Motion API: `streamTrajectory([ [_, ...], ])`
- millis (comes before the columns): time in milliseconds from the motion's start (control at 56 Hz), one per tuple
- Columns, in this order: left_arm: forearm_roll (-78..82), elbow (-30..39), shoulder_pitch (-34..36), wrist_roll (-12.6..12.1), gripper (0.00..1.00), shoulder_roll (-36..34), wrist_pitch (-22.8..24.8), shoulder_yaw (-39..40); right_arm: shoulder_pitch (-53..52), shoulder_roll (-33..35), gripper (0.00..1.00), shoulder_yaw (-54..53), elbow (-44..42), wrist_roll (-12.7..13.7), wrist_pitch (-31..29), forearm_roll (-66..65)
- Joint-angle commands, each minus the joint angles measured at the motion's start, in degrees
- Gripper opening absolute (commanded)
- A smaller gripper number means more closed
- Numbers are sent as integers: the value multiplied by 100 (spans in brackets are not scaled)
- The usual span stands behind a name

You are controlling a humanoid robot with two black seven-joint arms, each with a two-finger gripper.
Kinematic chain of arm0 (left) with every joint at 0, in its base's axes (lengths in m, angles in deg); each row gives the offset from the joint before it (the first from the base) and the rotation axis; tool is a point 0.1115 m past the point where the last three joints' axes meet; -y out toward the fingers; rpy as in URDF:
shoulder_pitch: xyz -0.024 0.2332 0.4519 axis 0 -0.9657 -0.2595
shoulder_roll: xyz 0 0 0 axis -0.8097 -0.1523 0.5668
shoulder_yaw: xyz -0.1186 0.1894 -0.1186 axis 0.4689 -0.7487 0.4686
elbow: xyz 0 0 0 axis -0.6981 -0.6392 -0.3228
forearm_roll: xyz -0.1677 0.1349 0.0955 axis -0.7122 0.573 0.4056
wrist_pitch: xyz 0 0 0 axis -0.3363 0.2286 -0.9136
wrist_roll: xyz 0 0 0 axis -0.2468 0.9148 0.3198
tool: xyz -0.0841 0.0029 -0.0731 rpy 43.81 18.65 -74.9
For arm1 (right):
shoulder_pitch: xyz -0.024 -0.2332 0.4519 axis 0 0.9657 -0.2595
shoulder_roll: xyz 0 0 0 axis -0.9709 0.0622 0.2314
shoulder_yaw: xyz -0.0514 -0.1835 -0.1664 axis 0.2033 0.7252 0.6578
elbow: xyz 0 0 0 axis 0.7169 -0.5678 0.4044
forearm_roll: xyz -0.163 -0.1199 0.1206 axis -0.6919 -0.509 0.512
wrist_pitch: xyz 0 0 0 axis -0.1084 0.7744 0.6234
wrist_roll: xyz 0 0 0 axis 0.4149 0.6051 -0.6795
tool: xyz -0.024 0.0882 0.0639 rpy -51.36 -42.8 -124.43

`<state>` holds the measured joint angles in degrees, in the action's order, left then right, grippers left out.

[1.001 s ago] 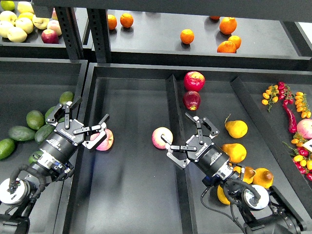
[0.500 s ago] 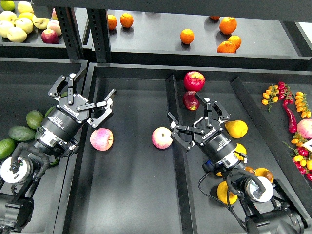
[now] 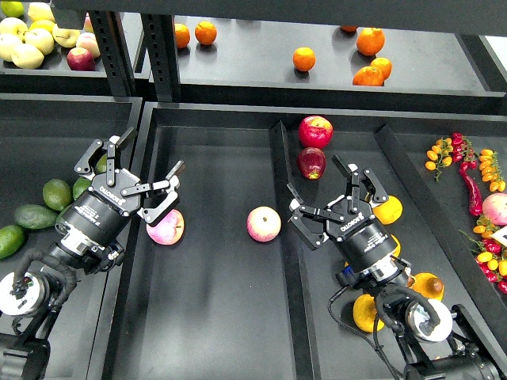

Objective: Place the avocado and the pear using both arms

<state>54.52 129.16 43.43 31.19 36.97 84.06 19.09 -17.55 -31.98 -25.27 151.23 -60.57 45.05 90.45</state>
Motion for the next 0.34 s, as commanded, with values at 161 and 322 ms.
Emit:
streamTrajectory([
  [161, 10, 244, -310, 0, 99, 0, 0, -1, 122, 0, 100, 6, 70, -11, 11, -1],
  [322, 19, 315, -381, 0, 99, 0, 0, -1, 122, 0, 100, 6, 79, -11, 11, -1],
])
